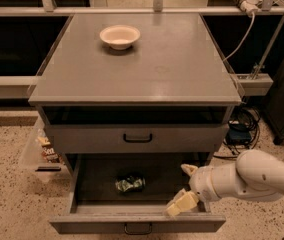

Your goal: Pick green can from middle drawer and place on counter

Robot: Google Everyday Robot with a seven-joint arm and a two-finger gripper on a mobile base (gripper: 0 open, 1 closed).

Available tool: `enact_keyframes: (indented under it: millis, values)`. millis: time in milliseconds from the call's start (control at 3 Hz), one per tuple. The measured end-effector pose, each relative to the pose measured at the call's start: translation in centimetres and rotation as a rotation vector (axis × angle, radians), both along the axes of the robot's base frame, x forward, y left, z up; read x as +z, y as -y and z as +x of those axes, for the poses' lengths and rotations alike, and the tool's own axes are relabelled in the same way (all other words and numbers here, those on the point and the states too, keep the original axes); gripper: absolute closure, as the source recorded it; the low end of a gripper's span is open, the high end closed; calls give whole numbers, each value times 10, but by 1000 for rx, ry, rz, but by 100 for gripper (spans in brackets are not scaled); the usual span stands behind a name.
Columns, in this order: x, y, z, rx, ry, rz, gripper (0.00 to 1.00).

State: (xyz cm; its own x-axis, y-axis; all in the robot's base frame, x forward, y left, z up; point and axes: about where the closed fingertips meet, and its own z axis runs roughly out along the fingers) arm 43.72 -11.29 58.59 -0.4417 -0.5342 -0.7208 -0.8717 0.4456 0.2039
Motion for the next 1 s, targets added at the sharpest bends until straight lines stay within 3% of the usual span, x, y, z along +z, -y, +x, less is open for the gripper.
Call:
enact_keyframes:
  millis: [667, 1000]
  values:
    - [-67, -40, 32, 59, 48, 127, 0]
    - [-73, -42, 31, 59, 41, 137, 0]
